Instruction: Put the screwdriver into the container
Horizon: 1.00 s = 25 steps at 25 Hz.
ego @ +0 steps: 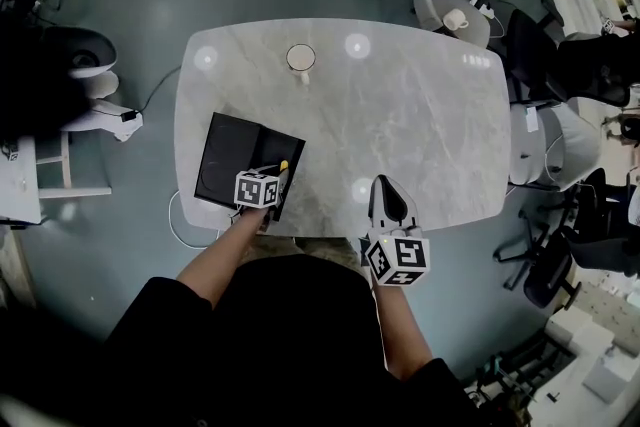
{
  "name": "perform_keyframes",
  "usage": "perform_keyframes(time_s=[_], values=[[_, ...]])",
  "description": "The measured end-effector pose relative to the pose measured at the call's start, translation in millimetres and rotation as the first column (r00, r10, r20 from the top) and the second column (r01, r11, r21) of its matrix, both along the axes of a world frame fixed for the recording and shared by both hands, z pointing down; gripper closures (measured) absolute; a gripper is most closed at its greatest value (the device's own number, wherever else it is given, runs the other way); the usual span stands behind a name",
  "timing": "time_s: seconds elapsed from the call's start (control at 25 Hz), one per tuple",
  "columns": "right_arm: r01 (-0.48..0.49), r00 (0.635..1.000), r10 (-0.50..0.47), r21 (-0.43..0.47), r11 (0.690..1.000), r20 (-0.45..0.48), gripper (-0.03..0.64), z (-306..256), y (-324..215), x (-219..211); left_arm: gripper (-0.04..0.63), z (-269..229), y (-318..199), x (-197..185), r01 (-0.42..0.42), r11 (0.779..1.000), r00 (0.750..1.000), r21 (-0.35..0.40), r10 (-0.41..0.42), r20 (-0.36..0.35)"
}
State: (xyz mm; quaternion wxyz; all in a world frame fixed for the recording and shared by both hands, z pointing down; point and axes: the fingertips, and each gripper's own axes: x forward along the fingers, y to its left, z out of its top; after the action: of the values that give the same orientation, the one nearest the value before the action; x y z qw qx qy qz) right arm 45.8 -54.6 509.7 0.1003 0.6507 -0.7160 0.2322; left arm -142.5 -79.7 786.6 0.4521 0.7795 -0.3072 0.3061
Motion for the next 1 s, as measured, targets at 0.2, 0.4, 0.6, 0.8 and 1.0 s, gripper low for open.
perform_keyframes(time_s=[0.2, 0.4, 0.6, 0.8, 1.0], values=[[-0.017, 1.0, 0.017, -0.012, 1.0, 0.002, 0.606, 6, 4, 16, 0.511, 11, -3, 1, -0.005, 1.0, 0.999, -0.009, 0.005, 0.036], [-0.025, 1.0, 0.025, -0.018, 1.0, -0.014, 0.606, 10, 5, 26, 0.509, 18, 0, 6, -0.055, 0.998, 0.996, -0.01, 0.056, 0.071], [-0.006, 1.0, 0.005, -0.015, 1.0, -0.019, 0.606, 11, 3, 25, 0.509, 17, 0, 9, -0.067, 0.998, 0.993, -0.005, 0.067, 0.093], [0.003, 1.0, -0.003, -0.018, 1.0, -0.009, 0.606, 16, 3, 24, 0.509, 19, 1, 8, -0.068, 0.998, 0.994, -0.007, 0.069, 0.09], [0.017, 1.0, -0.017, -0.02, 1.0, -0.001, 0.606, 18, -2, 25, 0.502, 17, 1, 9, -0.06, 0.998, 0.995, -0.013, 0.06, 0.076]])
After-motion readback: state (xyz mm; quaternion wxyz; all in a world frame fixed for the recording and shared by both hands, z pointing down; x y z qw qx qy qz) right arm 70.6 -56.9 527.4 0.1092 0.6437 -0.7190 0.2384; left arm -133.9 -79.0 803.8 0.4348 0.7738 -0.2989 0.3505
